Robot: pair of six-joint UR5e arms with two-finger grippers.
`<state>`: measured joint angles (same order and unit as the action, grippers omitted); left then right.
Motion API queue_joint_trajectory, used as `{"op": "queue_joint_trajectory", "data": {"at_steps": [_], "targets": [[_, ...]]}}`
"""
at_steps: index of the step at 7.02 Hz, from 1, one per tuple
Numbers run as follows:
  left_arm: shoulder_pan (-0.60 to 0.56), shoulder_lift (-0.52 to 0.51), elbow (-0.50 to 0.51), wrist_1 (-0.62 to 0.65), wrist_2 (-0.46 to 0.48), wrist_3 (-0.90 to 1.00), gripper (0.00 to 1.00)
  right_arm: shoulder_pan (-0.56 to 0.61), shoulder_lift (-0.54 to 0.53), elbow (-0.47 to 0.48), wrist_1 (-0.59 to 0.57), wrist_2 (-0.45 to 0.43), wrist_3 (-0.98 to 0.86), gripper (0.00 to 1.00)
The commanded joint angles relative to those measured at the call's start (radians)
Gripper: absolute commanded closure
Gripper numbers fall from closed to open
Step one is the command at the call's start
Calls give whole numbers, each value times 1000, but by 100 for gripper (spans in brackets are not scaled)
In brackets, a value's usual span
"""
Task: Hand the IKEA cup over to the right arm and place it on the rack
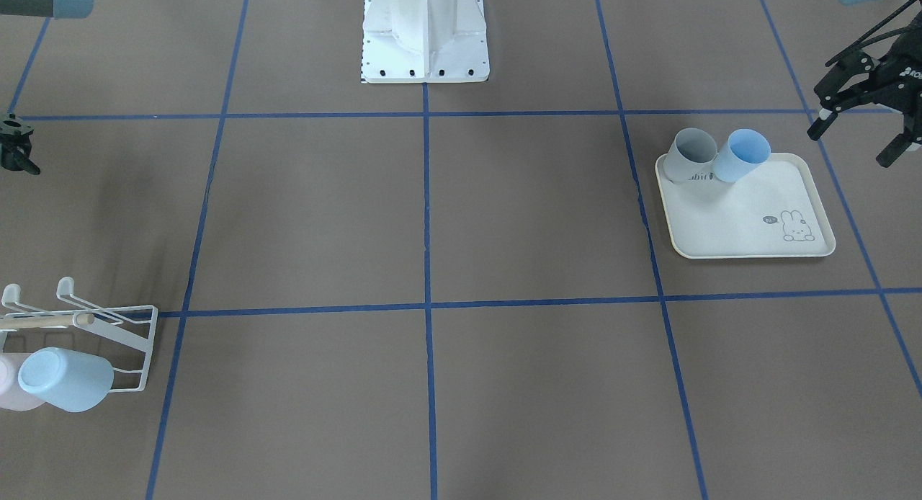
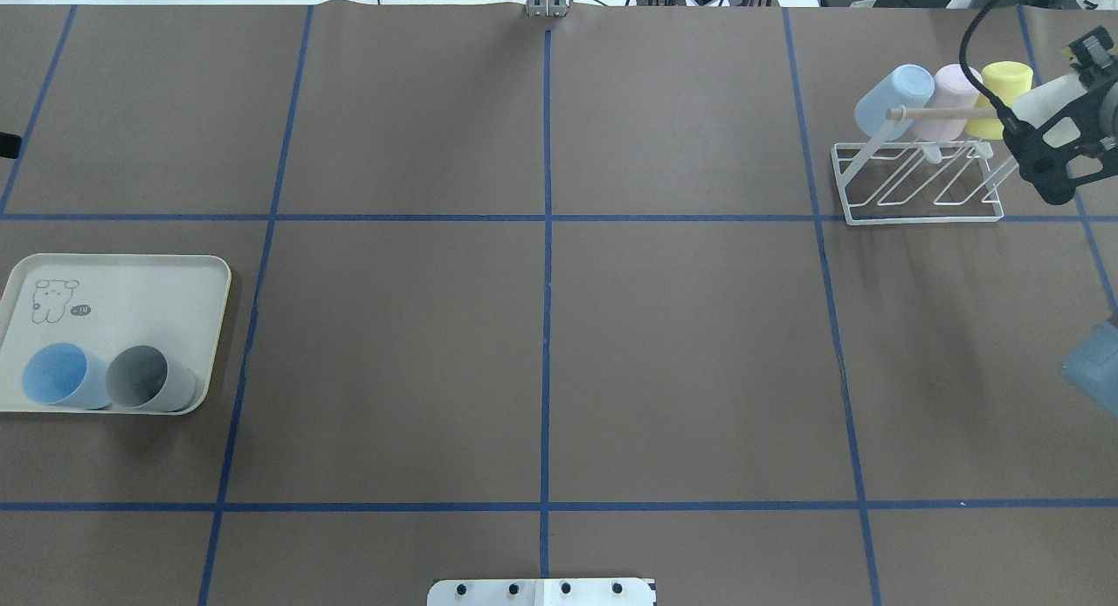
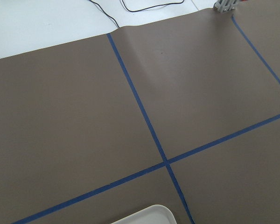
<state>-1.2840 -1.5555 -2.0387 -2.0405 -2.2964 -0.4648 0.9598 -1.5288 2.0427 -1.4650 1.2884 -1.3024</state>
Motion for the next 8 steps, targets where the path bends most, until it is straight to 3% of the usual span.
{"op": "queue_joint_trajectory", "data": {"at_steps": [1, 4, 8], "targets": [[0, 0, 2, -1, 0, 0, 0, -56, -1, -18, 0, -49, 15, 85], [2, 0, 3, -1, 0, -1, 0, -87, 12, -87, 2, -98, 23, 84], [2, 0, 5, -1, 0, -1, 0, -121, 16, -101, 2, -126, 55, 83]]}}
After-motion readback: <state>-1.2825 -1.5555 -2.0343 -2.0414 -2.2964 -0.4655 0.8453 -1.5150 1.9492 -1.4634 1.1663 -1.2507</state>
